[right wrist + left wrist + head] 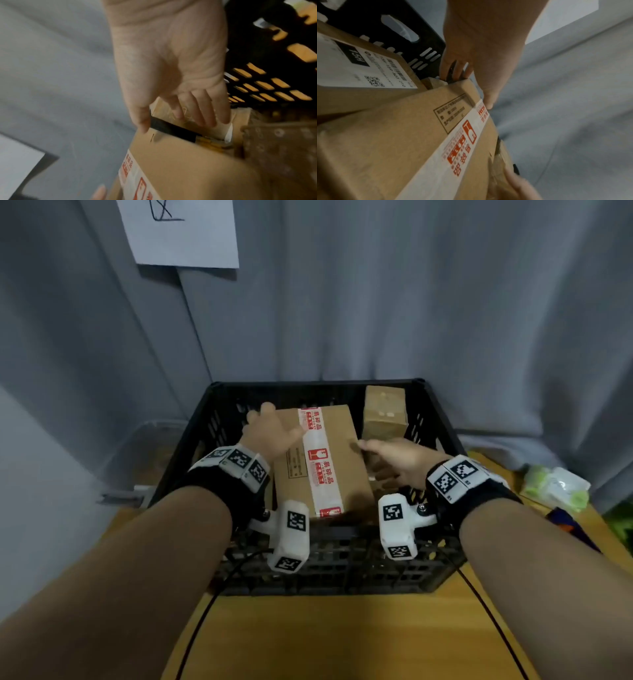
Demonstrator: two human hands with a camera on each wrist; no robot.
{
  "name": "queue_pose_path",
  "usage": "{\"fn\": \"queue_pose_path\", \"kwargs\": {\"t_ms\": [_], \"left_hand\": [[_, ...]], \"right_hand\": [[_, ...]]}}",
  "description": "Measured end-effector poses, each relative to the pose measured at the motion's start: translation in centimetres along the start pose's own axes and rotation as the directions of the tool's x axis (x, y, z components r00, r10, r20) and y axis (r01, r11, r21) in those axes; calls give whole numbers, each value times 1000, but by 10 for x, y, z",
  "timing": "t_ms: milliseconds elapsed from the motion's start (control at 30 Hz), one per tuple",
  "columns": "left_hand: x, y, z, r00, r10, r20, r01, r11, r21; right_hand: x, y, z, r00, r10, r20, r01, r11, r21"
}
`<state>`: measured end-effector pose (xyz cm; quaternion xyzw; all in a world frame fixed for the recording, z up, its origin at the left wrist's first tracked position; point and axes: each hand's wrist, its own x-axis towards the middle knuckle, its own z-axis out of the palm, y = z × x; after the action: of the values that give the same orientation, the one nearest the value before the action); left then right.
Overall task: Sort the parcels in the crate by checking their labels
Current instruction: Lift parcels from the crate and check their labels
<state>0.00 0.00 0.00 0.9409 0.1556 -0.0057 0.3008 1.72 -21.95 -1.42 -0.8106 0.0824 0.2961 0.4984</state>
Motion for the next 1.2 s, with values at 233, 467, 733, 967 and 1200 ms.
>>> {"fn": "queue_pose_path", "kwargs": {"t_ms": [233, 467, 733, 967, 1200], "left_hand": [[-2, -33, -5, 940, -40, 339, 136, 955, -265], [-16, -30, 6, 963, -86, 256, 166, 937, -309], [-15, -27, 2, 983, -77, 164, 119, 957, -264], [-16, -27, 5, 986, -70, 153, 112, 954, -280], [-18, -36, 7, 995, -66, 75, 84, 960, -268]], "right_hand": [[12, 6, 24, 967, 114, 227, -147, 980, 136], [13, 7, 28, 977, 106, 184, -143, 968, 206], [13, 6, 28, 981, 100, 167, -147, 942, 301], [16, 9, 30, 985, 104, 135, -139, 948, 287], [17, 10, 33, 974, 75, 214, -149, 922, 356]]}}
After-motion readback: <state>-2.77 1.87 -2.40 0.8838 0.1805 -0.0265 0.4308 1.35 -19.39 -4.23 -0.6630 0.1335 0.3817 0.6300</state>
